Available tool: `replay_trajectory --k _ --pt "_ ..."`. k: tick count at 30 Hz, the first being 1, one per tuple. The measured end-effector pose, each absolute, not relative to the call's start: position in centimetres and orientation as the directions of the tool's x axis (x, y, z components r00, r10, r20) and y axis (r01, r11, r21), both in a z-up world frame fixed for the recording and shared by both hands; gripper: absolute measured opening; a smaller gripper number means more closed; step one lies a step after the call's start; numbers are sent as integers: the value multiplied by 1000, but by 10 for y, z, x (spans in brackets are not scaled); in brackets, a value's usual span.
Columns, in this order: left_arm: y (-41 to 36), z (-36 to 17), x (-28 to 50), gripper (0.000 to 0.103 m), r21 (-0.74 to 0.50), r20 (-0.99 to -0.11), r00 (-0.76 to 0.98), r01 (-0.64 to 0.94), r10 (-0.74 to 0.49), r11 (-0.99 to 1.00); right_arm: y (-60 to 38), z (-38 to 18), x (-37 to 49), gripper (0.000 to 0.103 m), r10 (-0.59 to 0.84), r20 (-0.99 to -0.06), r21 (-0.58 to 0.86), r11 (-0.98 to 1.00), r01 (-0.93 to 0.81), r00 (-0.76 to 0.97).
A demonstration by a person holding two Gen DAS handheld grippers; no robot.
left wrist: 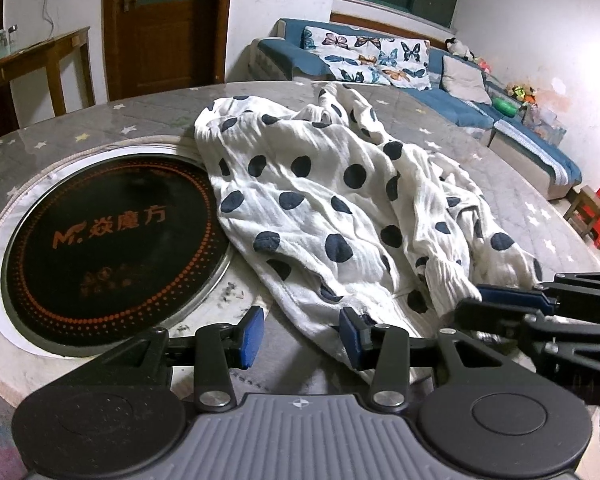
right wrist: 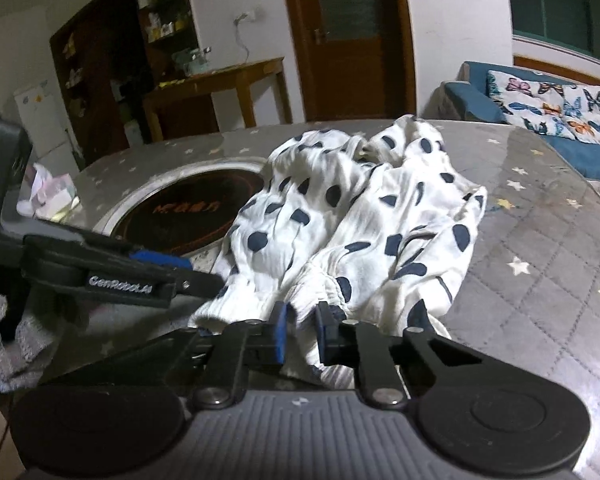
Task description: Fold clothes
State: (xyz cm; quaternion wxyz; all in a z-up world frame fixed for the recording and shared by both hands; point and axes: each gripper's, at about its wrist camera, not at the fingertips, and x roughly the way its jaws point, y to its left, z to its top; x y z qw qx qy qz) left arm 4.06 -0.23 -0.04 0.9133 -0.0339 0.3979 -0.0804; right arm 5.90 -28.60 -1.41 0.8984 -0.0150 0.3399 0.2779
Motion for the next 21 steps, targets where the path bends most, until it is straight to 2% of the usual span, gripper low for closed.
replay_trajectory --k 7,14,15,19,21 --pt "-8 6 36 53 -153 -709 673 145 -211 978 -306 -5 58 8 468 -582 183 872 -453 666" --pt "-19 -2 39 51 -136 -731 648 168 -214 976 -332 1 61 3 437 -546 223 898 -380 715" --pt "-20 -4 40 50 -136 -735 644 169 -214 976 -336 2 61 3 431 -542 227 902 -369 721" --pt "-21 -7 42 30 -153 -737 632 187 -238 970 -346 2 63 3 406 -531 233 914 -333 743" --pt "-21 -6 41 25 -159 -734 632 195 -248 968 -351 1 65 2 393 -530 242 919 -310 751"
